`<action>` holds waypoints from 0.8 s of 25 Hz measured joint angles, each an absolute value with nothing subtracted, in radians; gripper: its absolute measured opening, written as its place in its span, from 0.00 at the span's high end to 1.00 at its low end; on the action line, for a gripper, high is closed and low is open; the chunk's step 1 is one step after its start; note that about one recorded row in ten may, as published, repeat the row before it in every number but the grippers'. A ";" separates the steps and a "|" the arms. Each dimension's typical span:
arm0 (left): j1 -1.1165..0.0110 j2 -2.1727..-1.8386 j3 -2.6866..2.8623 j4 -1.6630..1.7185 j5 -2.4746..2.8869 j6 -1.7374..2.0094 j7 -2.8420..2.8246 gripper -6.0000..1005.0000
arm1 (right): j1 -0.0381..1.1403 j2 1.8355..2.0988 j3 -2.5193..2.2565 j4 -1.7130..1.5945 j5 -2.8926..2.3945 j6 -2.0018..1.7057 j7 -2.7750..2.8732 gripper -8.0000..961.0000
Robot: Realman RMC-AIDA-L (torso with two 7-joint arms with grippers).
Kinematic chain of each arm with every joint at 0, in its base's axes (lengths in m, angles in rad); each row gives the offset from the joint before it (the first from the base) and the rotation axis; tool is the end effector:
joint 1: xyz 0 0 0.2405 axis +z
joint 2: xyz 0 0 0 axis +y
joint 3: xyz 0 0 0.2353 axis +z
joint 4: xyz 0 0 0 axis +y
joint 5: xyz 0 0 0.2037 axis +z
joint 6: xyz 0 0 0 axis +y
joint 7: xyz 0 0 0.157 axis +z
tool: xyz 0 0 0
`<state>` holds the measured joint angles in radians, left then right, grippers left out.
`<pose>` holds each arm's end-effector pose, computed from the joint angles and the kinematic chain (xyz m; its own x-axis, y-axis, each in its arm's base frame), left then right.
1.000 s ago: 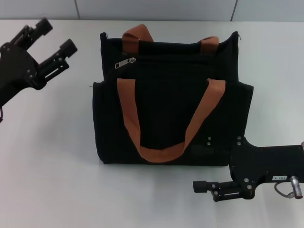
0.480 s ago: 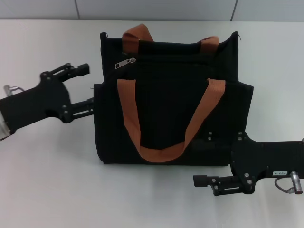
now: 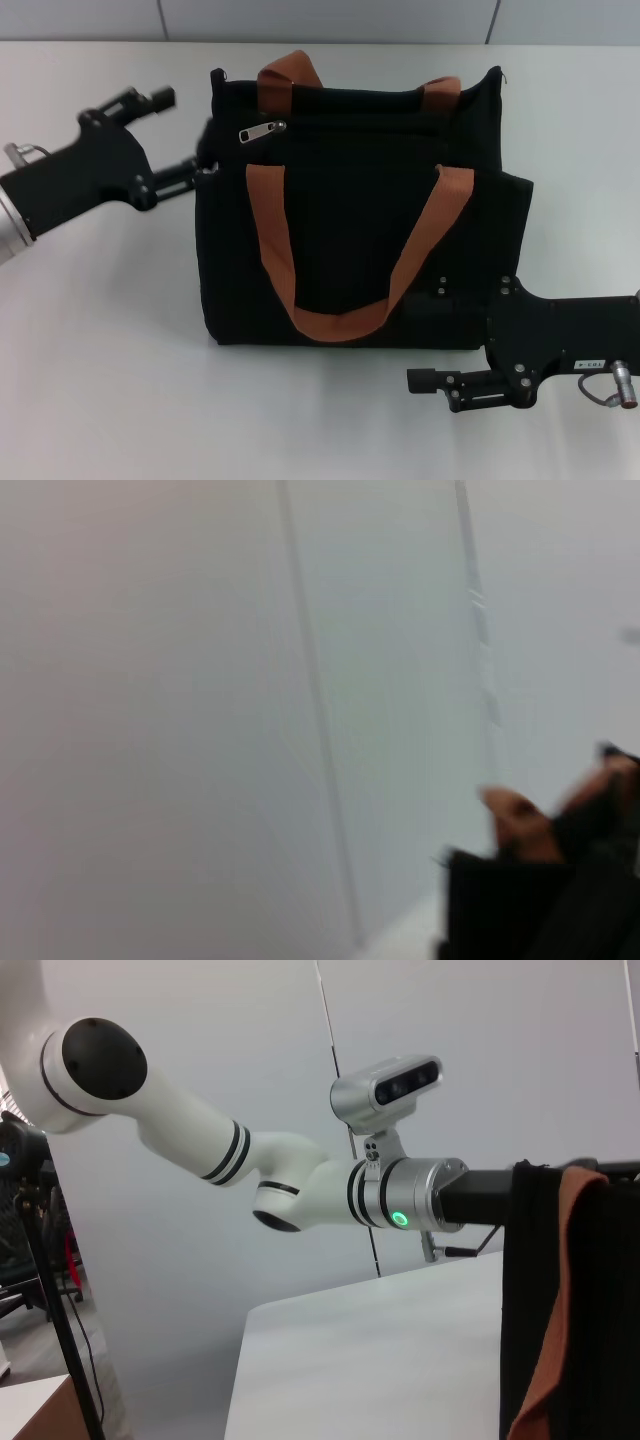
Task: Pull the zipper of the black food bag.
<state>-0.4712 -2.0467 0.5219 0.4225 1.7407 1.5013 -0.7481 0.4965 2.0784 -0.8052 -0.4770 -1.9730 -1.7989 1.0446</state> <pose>-0.2660 0.3214 0.0188 0.8030 -0.0784 0.5908 0.3273 -0.7704 -0.5471 0.2258 0.2529 -0.0340 0.8044 -0.1765 -0.5673 -0.1642 -0.9837 0.0733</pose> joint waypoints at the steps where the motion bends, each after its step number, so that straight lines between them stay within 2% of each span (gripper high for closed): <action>1: -0.469 -2.049 0.510 0.422 1.733 1.504 -0.739 0.17 | 0.496 2.078 -0.805 -0.477 -1.973 -1.799 1.045 0.21; 10: -0.461 -2.057 0.526 0.420 1.727 1.550 -0.692 0.17 | 0.494 2.078 -0.796 -0.477 -1.972 -1.801 1.045 0.21; 20: -0.455 -2.051 0.557 0.424 1.727 1.552 -0.669 0.24 | 0.496 2.079 -0.796 -0.477 -1.963 -1.828 1.046 0.21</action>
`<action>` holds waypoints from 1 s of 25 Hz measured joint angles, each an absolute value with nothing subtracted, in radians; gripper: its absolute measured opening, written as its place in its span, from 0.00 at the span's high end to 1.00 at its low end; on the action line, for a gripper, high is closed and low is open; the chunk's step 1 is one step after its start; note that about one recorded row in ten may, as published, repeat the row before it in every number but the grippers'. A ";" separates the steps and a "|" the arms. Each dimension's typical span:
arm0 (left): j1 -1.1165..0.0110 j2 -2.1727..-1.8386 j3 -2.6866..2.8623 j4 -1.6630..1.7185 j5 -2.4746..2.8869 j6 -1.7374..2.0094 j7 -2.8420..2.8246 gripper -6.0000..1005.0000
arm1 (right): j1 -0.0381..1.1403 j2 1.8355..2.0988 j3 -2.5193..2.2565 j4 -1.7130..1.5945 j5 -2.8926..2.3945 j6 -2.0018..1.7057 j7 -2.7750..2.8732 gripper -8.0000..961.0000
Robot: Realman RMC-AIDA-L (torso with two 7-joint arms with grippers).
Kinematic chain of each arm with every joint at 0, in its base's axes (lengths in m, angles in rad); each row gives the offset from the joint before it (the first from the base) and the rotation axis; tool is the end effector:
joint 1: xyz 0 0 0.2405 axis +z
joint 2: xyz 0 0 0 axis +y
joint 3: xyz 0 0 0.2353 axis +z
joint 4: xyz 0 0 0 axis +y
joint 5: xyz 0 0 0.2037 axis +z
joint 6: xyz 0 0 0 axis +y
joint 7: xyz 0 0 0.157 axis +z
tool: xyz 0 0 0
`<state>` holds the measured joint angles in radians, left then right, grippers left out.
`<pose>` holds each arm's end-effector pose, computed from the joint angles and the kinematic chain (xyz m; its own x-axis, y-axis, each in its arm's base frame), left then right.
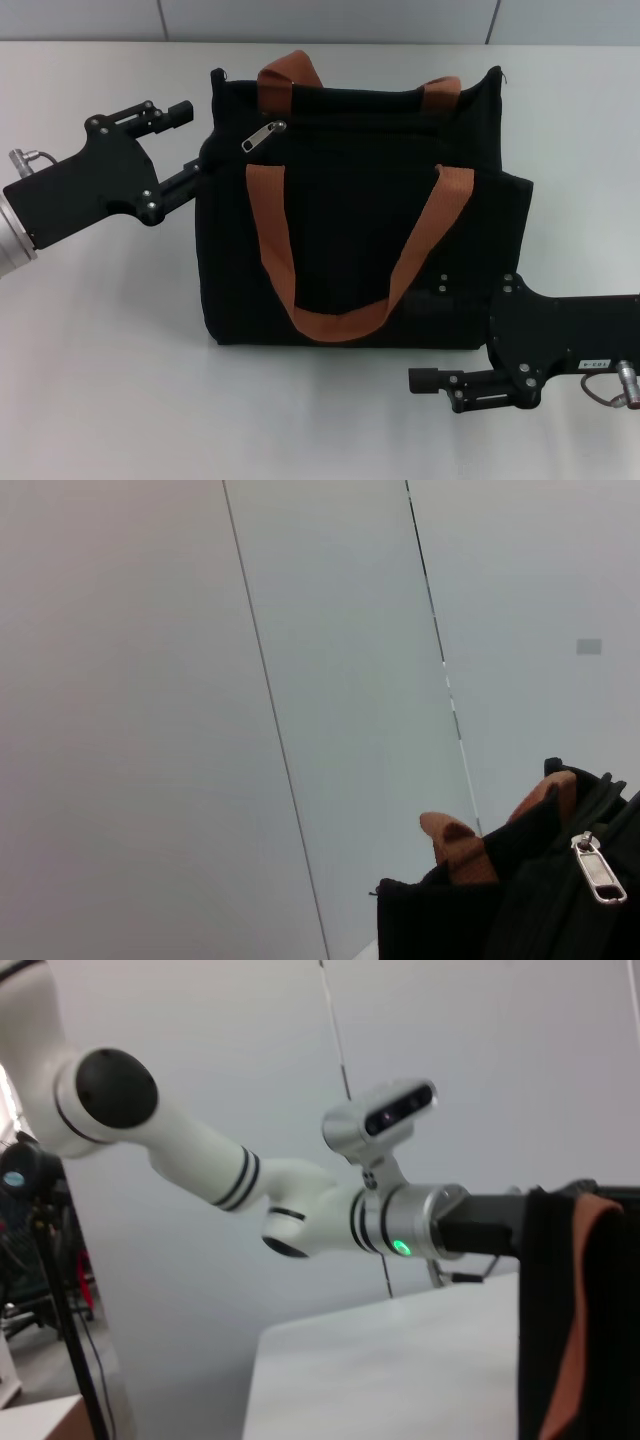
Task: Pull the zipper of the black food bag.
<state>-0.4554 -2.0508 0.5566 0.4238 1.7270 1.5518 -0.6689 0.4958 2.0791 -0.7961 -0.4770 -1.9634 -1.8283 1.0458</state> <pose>-0.2612 0.3114 0.0148 0.8073 -0.1528 0.5700 0.2457 -0.7912 -0.5601 0.2225 0.2510 -0.0310 0.7878 -0.1749 -0.5906 -0.1559 -0.9842 0.0836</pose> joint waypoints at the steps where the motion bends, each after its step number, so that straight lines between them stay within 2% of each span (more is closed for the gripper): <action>1: -0.454 -2.051 0.556 0.424 1.726 1.553 -0.666 0.28 | 0.497 2.080 -0.796 -0.477 -1.961 -1.835 1.046 0.21; 5: -0.449 -2.057 0.554 0.424 1.723 1.558 -0.638 0.44 | 0.499 2.081 -0.796 -0.474 -1.944 -1.885 1.052 0.21; 9: -0.446 -2.061 0.552 0.425 1.720 1.558 -0.620 0.67 | 0.499 2.082 -0.796 -0.469 -1.914 -1.907 1.056 0.21; 14: -0.446 -2.066 0.550 0.425 1.713 1.567 -0.612 0.90 | 0.498 2.081 -0.796 -0.465 -1.780 -1.957 1.156 0.21; 25: -0.410 -2.066 0.551 0.424 1.626 1.686 -0.564 0.98 | 0.604 2.071 -0.793 -0.488 -1.597 -1.903 1.665 0.21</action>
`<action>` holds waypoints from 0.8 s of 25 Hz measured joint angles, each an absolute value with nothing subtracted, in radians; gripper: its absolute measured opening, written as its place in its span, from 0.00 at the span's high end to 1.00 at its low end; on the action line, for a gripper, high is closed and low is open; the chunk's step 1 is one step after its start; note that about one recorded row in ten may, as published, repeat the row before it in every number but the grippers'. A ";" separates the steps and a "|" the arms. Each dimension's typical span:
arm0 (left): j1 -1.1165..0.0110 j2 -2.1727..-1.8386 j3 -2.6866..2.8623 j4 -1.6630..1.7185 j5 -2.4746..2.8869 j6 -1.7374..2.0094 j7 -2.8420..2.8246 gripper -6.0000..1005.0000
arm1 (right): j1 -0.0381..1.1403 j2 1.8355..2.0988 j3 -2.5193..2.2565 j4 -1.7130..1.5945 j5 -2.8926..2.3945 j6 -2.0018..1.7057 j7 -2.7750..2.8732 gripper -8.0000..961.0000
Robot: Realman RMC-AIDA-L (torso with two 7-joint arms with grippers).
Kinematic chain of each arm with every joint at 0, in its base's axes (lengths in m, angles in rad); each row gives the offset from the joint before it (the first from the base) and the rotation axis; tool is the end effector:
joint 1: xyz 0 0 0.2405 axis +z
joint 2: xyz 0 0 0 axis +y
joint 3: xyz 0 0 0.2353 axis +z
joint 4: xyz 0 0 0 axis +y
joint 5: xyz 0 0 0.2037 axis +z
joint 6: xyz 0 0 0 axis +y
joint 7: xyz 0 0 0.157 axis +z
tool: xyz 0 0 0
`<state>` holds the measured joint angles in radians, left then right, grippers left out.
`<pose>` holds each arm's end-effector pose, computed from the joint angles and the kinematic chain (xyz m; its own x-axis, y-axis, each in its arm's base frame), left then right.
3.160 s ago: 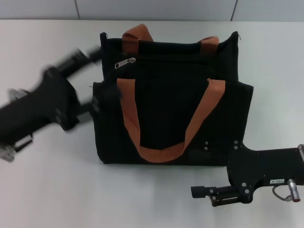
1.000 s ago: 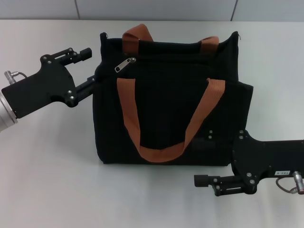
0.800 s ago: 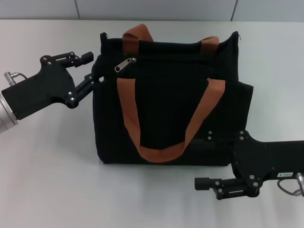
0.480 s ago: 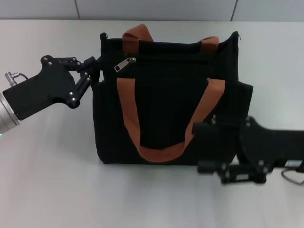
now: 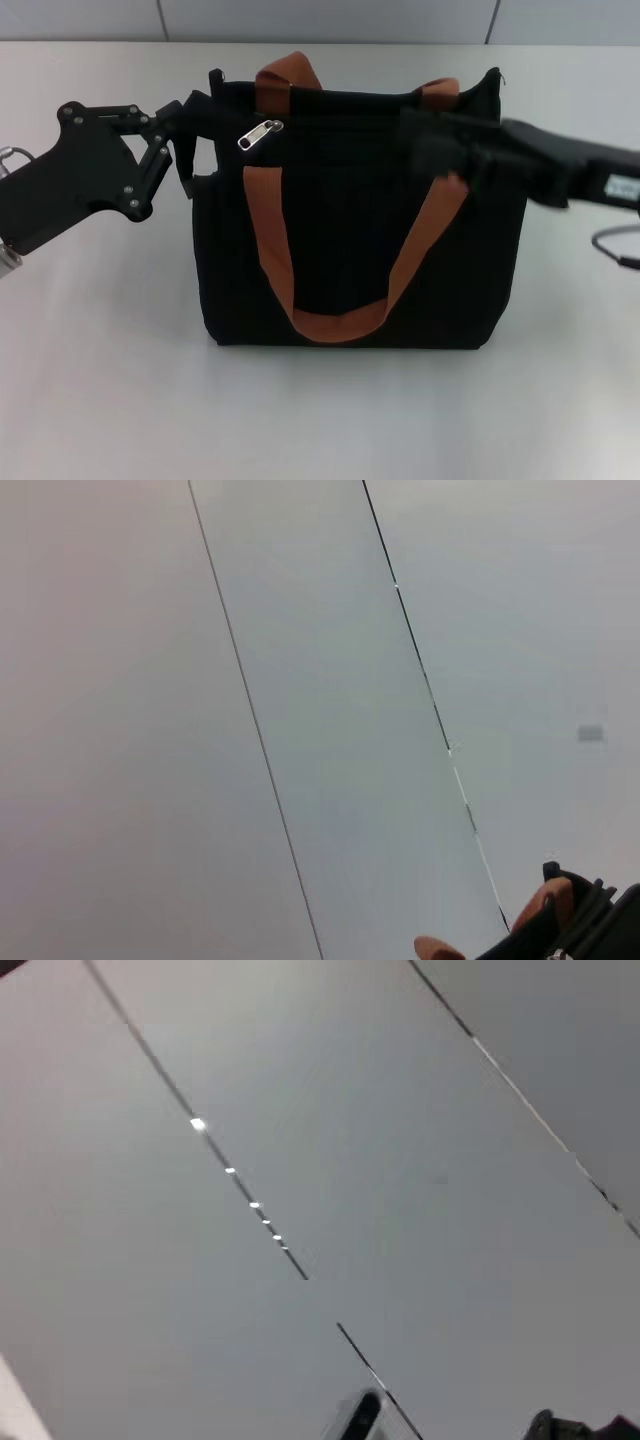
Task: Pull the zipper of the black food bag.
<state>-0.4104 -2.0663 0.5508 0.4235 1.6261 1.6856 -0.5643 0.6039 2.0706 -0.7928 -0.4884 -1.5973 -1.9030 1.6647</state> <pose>-0.2519 0.2934 0.0261 0.7341 -0.2980 0.6101 0.2110 -0.7539 -0.6221 0.1591 0.2952 0.0115 0.4366 -0.5433 -0.7171 -0.3714 -0.8348 0.4063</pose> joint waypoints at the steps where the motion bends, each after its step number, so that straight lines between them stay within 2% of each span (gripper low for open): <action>1: -0.410 -2.066 0.551 0.424 1.626 1.686 -0.564 0.98 | 0.619 2.066 -0.796 -0.491 -1.598 -1.884 1.707 0.21; 6: -0.404 -2.067 0.551 0.420 1.595 1.704 -0.564 0.98 | 0.695 2.046 -0.822 -0.512 -1.617 -1.785 1.876 0.21; 20: -0.403 -2.071 0.558 0.416 1.549 1.702 -0.563 0.98 | 0.826 2.049 -0.900 -0.560 -1.696 -1.667 2.135 0.21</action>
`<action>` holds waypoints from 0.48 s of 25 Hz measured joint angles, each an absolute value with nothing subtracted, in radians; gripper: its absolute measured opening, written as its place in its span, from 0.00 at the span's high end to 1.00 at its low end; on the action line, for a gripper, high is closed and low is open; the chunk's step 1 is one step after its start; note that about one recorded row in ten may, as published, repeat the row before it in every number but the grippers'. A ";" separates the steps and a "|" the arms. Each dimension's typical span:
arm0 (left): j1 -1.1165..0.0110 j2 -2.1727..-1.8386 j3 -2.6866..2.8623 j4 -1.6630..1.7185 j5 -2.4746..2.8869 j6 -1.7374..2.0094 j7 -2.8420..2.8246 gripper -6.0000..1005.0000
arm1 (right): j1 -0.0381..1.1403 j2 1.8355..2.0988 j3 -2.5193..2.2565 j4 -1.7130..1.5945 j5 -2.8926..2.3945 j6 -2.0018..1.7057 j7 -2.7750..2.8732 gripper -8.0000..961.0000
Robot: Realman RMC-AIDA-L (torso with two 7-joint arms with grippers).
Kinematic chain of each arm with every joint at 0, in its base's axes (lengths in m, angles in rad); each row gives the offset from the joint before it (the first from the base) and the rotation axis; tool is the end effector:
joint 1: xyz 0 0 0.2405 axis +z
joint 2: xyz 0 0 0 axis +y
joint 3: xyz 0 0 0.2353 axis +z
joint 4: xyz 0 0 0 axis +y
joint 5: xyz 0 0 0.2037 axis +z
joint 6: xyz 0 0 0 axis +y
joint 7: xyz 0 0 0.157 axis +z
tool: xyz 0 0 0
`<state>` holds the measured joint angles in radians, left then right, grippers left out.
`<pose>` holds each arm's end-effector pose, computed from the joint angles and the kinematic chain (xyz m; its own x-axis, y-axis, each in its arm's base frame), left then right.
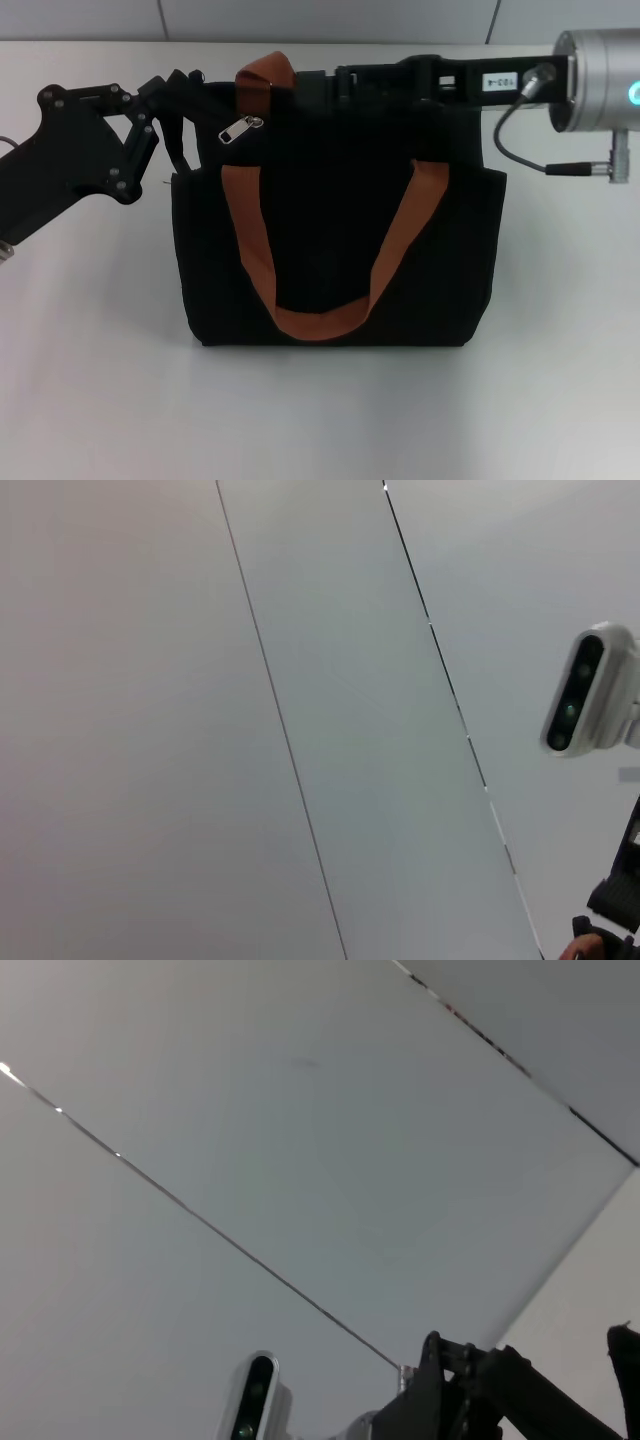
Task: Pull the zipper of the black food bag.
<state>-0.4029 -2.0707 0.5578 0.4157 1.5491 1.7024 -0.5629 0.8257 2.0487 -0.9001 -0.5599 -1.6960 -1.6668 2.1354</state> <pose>-0.2489 0.2939 0.0331 0.6985 -0.3260 0.6371 0.2500 -0.7230 -0.6440 0.1035 0.3510 -0.0077 0.4812 -0.7628 -0.4319 -0.5970 -0.6459 0.4758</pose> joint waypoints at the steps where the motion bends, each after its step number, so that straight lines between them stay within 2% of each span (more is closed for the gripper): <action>1: -0.403 -2.071 0.558 0.416 1.549 1.703 -0.563 0.98 | 0.834 2.049 -0.915 -0.561 -1.696 -1.656 2.153 0.21; 12: -0.414 -2.072 0.560 0.372 1.549 1.706 -0.489 0.98 | 0.900 2.052 -1.034 -0.570 -1.710 -1.558 2.293 0.21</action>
<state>-0.4137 -2.0725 0.5599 0.3716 1.5489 1.7055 -0.4885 0.9005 2.0518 -1.0342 -0.5702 -1.7102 -1.5578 2.2934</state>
